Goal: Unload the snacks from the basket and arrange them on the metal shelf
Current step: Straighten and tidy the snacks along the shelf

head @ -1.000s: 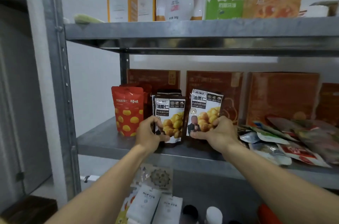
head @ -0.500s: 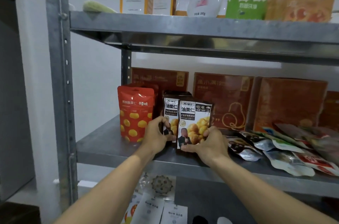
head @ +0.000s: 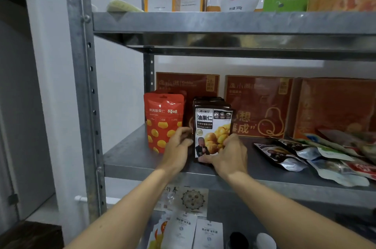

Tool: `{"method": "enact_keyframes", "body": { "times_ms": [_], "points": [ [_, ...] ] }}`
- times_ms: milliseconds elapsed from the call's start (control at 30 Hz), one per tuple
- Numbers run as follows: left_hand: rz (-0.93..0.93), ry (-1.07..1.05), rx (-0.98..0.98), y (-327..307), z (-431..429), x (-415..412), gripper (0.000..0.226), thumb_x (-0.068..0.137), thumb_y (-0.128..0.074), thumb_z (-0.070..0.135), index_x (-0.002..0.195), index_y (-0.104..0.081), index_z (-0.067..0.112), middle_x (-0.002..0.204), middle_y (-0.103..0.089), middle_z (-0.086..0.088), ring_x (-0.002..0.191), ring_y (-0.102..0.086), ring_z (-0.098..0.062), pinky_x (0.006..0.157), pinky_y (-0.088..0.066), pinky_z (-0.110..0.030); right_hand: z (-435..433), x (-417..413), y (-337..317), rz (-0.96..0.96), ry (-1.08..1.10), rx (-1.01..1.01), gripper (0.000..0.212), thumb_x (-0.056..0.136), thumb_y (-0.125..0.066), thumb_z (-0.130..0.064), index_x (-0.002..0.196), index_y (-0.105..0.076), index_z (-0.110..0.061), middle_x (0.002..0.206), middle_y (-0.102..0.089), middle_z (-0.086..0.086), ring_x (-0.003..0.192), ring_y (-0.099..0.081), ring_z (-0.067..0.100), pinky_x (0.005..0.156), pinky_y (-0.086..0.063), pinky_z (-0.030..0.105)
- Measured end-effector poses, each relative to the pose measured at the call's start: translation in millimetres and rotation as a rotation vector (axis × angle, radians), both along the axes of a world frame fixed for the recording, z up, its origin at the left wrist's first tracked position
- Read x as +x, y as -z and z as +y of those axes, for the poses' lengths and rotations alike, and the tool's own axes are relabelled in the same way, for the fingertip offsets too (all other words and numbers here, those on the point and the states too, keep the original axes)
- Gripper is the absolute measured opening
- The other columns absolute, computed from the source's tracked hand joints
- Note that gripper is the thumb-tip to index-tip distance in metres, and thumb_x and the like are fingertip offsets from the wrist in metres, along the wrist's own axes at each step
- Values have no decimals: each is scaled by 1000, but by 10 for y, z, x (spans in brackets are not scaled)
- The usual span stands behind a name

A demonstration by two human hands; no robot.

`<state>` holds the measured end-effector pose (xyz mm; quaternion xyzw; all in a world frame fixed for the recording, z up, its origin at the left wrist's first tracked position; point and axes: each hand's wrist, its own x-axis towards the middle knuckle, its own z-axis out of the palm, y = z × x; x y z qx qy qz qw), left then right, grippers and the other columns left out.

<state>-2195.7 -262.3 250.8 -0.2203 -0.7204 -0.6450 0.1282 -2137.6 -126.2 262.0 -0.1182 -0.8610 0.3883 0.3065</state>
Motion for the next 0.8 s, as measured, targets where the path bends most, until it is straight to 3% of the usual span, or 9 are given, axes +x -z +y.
{"method": "enact_keyframes", "body": {
  "times_ms": [33, 100, 167, 267, 333, 433, 533, 633, 800],
  "points": [
    [-29, 27, 1, 7, 6, -6, 29, 96, -54, 15, 124, -52, 24, 124, -61, 4, 117, -56, -10, 93, -43, -22, -23, 3, -3, 6, -5, -3, 83, 46, -98, -38, 103, -44, -12, 111, -59, 5, 100, -58, 25, 77, -49, 34],
    [-49, 75, -41, 27, 22, -32, 55, 90, -62, 41, 138, -42, 25, 133, -57, 7, 122, -53, -7, 105, -41, -31, -52, 23, -13, 29, 19, 30, 91, 43, -97, -45, 107, -40, -14, 114, -56, 3, 105, -57, 25, 85, -50, 38],
    [-48, 111, -104, 23, 41, -38, 72, 82, -65, 55, 143, -36, 29, 130, -58, 18, 121, -53, -1, 108, -39, -32, -20, 30, -30, 69, 68, 110, 108, 36, -95, -52, 117, -36, -13, 121, -50, 5, 117, -50, 26, 96, -45, 41],
    [-18, 143, -200, -2, 73, -68, 67, 88, -66, 43, 144, -32, 36, 126, -56, 25, 120, -50, 3, 108, -36, -27, 115, -31, -32, 60, 4, 61, 151, 31, -97, -51, 148, -9, -10, 149, -29, 13, 141, -26, 28, 116, -29, 42],
    [4, 195, -256, -18, 87, -96, 76, 87, -70, 38, 148, -26, 35, 130, -55, 24, 121, -49, 8, 107, -36, -20, 200, -127, -2, 7, -121, -45, 163, 29, -98, -46, 152, 6, -18, 155, -19, 10, 146, -18, 26, 120, -23, 41],
    [8, 267, -305, -45, 104, -122, 77, 90, -68, 17, 150, -21, 26, 128, -52, 25, 114, -46, 20, 94, -36, -2, 302, -281, 62, -56, -314, -186, 146, 27, -99, -31, 141, -8, -36, 139, -46, 3, 128, -48, 19, 104, -44, 31],
    [-19, 256, -271, -20, 114, -211, 67, 90, -67, 14, 145, -31, 28, 129, -55, 20, 126, -49, -1, 104, -38, -16, 349, -371, 106, -134, -396, -185, 117, 45, -98, -14, 137, -27, -26, 119, -59, -8, 110, -58, 10, 86, -47, 20],
    [-44, 234, -238, 3, 119, -289, 60, 90, -67, 14, 139, -38, 32, 124, -59, 21, 121, -52, -3, 108, -39, -28, 360, -478, 137, -135, -409, -193, 113, 45, -98, -15, 138, -34, -24, 117, -61, -9, 109, -59, 11, 94, -50, 28],
    [-46, 248, -227, -8, 146, -341, 64, 91, -66, 13, 145, -36, 28, 132, -58, 14, 123, -51, -3, 105, -40, -21, 382, -591, 152, -150, -400, -199, 114, 40, -98, -20, 136, -36, -25, 116, -62, -7, 110, -60, 13, 97, -52, 34]
  ]
}}
